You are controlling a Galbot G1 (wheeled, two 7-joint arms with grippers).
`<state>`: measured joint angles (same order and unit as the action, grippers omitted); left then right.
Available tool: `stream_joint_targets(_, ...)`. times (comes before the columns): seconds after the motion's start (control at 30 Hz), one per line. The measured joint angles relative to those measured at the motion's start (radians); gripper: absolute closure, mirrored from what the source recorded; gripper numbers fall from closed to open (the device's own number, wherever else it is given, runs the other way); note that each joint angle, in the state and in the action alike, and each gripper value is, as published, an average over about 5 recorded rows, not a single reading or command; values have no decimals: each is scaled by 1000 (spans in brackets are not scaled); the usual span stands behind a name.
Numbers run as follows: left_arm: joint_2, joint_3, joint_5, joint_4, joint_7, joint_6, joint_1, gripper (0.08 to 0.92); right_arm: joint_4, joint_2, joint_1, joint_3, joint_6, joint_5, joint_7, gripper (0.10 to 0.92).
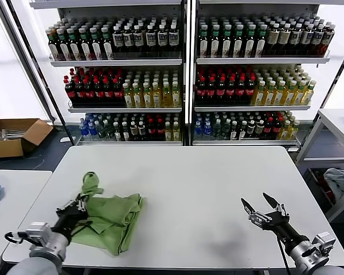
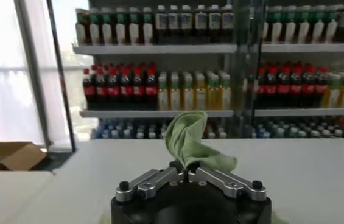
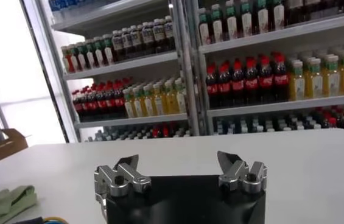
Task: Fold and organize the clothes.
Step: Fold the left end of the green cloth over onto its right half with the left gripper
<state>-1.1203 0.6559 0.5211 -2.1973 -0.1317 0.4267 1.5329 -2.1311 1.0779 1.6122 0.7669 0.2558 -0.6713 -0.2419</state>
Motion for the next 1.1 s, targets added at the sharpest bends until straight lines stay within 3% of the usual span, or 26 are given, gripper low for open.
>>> stream_joint_targets(0.23, -81, -112, -70, 40, 16, -5, -8, 903, 0, 5, -14, -14, 3, 7, 3, 203)
stream_joint_targets(0.33, -109, -152, -99, 63, 31, -6, -4, 863, 2, 1, -23, -15, 4, 6, 5, 203)
stream_joint_targets(0.73, -156, -236, -162, 71, 74, -6, 33, 520, 15, -6, -52, -26, 6, 6, 8, 203)
stream_joint_targets(1.1, -99, -133, -73, -66, 78, 38, 73, 214, 29, -11, -68, -29, 5, -2, 7, 203)
